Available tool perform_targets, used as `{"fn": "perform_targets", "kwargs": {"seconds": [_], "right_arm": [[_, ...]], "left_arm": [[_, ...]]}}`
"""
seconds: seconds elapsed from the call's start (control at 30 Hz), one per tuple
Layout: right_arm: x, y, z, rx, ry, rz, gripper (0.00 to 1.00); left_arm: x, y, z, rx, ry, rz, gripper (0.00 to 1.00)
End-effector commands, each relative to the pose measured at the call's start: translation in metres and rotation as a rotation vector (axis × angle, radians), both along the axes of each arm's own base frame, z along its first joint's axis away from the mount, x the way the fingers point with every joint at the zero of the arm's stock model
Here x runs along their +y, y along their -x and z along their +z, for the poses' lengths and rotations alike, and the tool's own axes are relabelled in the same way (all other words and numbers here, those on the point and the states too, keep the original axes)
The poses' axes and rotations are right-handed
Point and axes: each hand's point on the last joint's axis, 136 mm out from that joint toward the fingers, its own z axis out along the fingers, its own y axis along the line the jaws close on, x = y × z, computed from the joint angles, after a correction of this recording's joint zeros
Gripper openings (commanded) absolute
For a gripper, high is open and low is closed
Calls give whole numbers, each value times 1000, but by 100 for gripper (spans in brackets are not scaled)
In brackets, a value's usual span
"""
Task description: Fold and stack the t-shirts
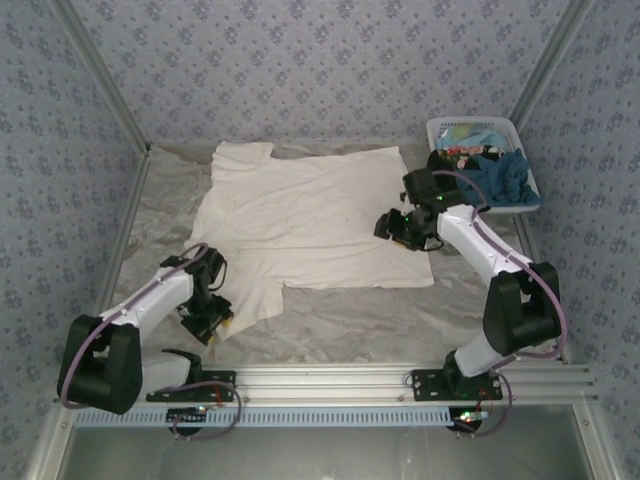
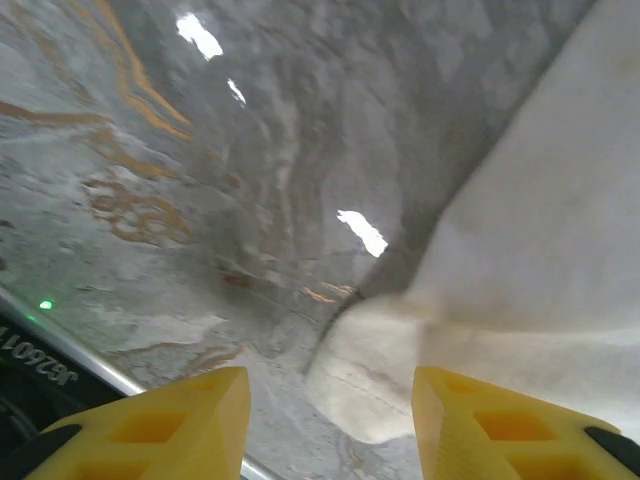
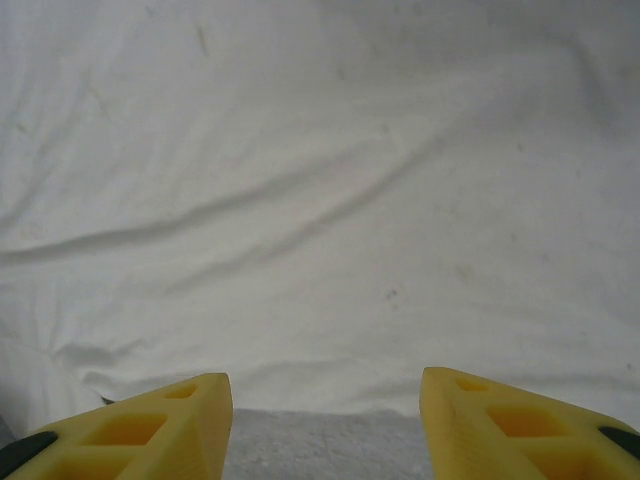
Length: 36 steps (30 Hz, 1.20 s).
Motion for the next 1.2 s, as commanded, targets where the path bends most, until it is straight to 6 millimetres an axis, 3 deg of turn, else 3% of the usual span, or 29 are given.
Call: {"fn": "perform_targets", "kwargs": {"seconds": [0.0, 0.23, 0.33, 0.47, 0.7, 0.87, 1.17], "right_arm": [[-1, 20, -5, 48, -21, -6, 55], [-21, 32, -18, 80, 20, -55, 54], [-34, 36, -22, 87, 37, -99, 54], [-62, 47, -35, 128, 108, -186, 52], [-110, 66, -68, 255, 143, -456, 53], [-115, 64, -80, 284, 137, -494, 51], [-119, 90, -89, 331, 175, -529, 46]], "left_arm": [[-13, -2, -10, 15, 37, 36, 47], [-23, 0, -24, 39, 9, 19, 39], [-16, 1, -28, 33, -32, 12, 24], [-1, 4, -15, 2, -104, 10, 0], [15, 11, 27, -96, -144, 59, 0], [14, 17, 35, -113, -119, 80, 0], [13, 17, 34, -126, -107, 86, 0]]}}
